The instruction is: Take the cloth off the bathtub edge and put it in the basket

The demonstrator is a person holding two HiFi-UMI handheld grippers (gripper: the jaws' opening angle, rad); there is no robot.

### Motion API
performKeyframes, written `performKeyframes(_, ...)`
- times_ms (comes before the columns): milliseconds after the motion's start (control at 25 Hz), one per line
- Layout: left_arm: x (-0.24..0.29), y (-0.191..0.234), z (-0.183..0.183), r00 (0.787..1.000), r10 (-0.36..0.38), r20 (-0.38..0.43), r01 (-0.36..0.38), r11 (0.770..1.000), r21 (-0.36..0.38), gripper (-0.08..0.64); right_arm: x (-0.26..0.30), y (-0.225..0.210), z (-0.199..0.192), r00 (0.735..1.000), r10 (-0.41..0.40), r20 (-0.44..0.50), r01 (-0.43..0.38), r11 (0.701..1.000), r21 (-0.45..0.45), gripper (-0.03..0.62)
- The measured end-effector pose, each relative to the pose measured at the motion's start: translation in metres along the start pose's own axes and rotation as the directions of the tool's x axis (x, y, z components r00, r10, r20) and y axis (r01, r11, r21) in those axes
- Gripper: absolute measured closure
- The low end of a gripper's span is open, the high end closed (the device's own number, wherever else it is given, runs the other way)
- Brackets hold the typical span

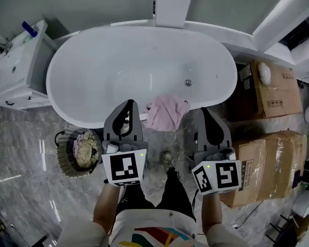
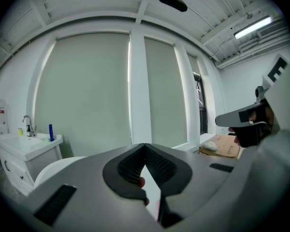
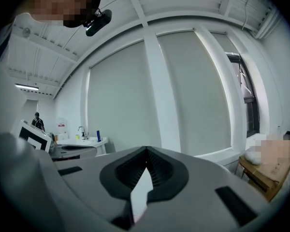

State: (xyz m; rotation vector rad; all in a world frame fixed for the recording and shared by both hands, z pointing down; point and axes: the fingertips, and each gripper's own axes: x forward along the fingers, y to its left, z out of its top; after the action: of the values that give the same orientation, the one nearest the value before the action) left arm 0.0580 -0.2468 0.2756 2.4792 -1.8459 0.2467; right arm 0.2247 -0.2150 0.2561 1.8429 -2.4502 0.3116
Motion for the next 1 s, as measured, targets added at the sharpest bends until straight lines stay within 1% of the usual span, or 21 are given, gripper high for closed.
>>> performKeyframes(80,0.010,-0.003,-0.022,1.000,0.010,-0.002,-0.010,1.000,-0.018,0.543,0.012,-0.006,-0.022,1.000,0.014,-0.018,-0.014,1.000,-0.007,0.581)
performKeyframes(200,0.022,-0.007,-0.064,0.999,0.014,-0.052,-0.016,0.999,-0.042,0.543,0.030,-0.014,-0.053,0.999,0.040,-0.035,-0.041,0.999,-0.020,0.581)
performKeyframes(280,0.028,-0.011,-0.090,0.997,0.010,-0.075,-0.013,0.999,-0.042,0.543,0.039,-0.020,-0.075,0.998,0.059,-0.035,-0.059,0.998,0.007,0.581)
performKeyframes(360,0.030,-0.017,-0.111,0.997,-0.005,-0.073,0.001,0.998,-0.057,0.543,0.045,-0.025,-0.098,0.996,0.076,-0.042,-0.075,0.996,0.040,0.581)
performKeyframes(440,0.031,-0.025,-0.129,0.997,-0.032,-0.071,0.027,0.997,-0.073,0.543,0.050,-0.031,-0.118,0.995,0.085,-0.047,-0.083,0.995,0.052,0.581)
performKeyframes(600,0.038,-0.042,-0.169,0.991,-0.076,-0.109,0.070,0.996,-0.059,0.543,0.058,-0.037,-0.152,0.991,0.116,-0.066,-0.112,0.992,0.059,0.580)
performKeyframes(720,0.040,-0.047,-0.190,0.989,-0.078,-0.124,0.066,0.993,-0.095,0.542,0.062,-0.034,-0.174,0.984,0.148,-0.099,-0.142,0.988,0.062,0.580)
performKeyframes(800,0.040,-0.047,-0.197,0.990,-0.068,-0.126,0.053,0.991,-0.120,0.542,0.063,-0.035,-0.182,0.984,0.145,-0.100,-0.139,0.988,0.066,0.580)
performKeyframes(880,0.041,-0.047,-0.203,0.990,-0.059,-0.128,0.042,0.991,-0.130,0.541,0.063,-0.040,-0.186,0.987,0.136,-0.088,-0.128,0.988,0.085,0.577)
performKeyframes(920,0.042,-0.047,-0.206,0.989,-0.060,-0.133,0.042,0.990,-0.131,0.541,0.063,-0.043,-0.188,0.988,0.134,-0.079,-0.125,0.986,0.106,0.566)
performKeyframes(960,0.044,-0.048,-0.209,0.988,-0.067,-0.139,0.048,0.989,-0.137,0.535,0.064,-0.046,-0.189,0.988,0.135,-0.068,-0.125,0.983,0.136,0.513)
performKeyframes(1000,0.047,-0.050,-0.212,0.986,-0.081,-0.144,0.060,0.987,-0.147,0.494,0.065,-0.049,-0.190,0.989,0.138,-0.059,-0.126,0.978,0.169,0.424)
